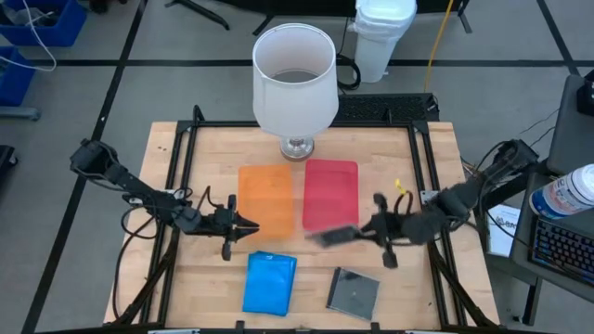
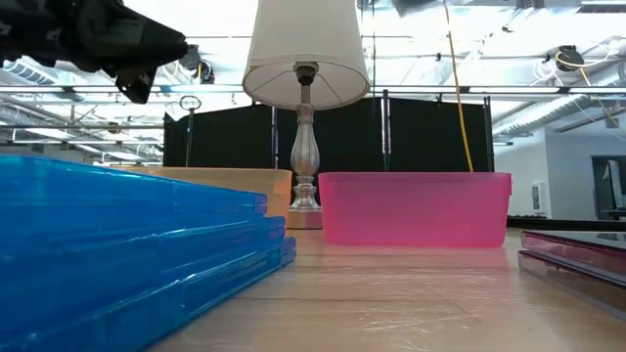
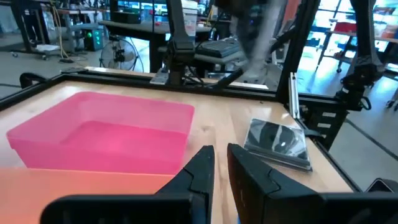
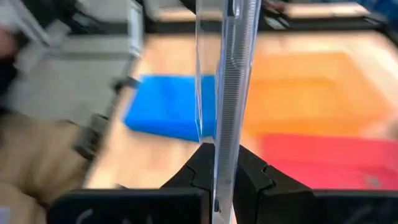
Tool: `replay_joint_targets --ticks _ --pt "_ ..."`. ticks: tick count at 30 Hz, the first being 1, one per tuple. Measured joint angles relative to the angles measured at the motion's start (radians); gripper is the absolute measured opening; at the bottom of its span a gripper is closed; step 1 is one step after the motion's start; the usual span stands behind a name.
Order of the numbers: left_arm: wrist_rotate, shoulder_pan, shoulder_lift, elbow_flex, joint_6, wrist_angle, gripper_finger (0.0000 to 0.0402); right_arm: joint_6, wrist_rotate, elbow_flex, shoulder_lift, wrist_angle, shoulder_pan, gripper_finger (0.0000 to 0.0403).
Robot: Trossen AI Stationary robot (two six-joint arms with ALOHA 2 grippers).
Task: Pick & place jewel cases by type
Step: Put the black CD case into the red bin
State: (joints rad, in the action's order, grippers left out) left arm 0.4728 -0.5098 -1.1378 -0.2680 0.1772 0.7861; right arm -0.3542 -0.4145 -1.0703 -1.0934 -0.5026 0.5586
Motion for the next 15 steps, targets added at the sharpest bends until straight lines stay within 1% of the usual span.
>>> replay_joint_targets --ticks 3,6,11,15 --pt "0.000 0.000 0.000 0.000 -0.003 -0.010 0.0051 -0.012 0.014 -0.145 -0.032 -0.209 -0.088 0.0022" --pt "0.000 0.000 0.000 0.000 -0.031 -0.013 0.0051 -0.008 0.085 -0.269 -0.081 -0.381 -0.186 0.0021" --pt "0.000 0.000 0.000 0.000 -0.045 -0.028 0.0051 0.048 0.201 -0.409 -0.191 -0.563 -0.331 0.0021" --pt "0.000 0.000 0.000 0.000 -0.050 -0.033 0.0051 0.105 0.239 -0.491 -0.294 -0.697 -0.445 0.0022"
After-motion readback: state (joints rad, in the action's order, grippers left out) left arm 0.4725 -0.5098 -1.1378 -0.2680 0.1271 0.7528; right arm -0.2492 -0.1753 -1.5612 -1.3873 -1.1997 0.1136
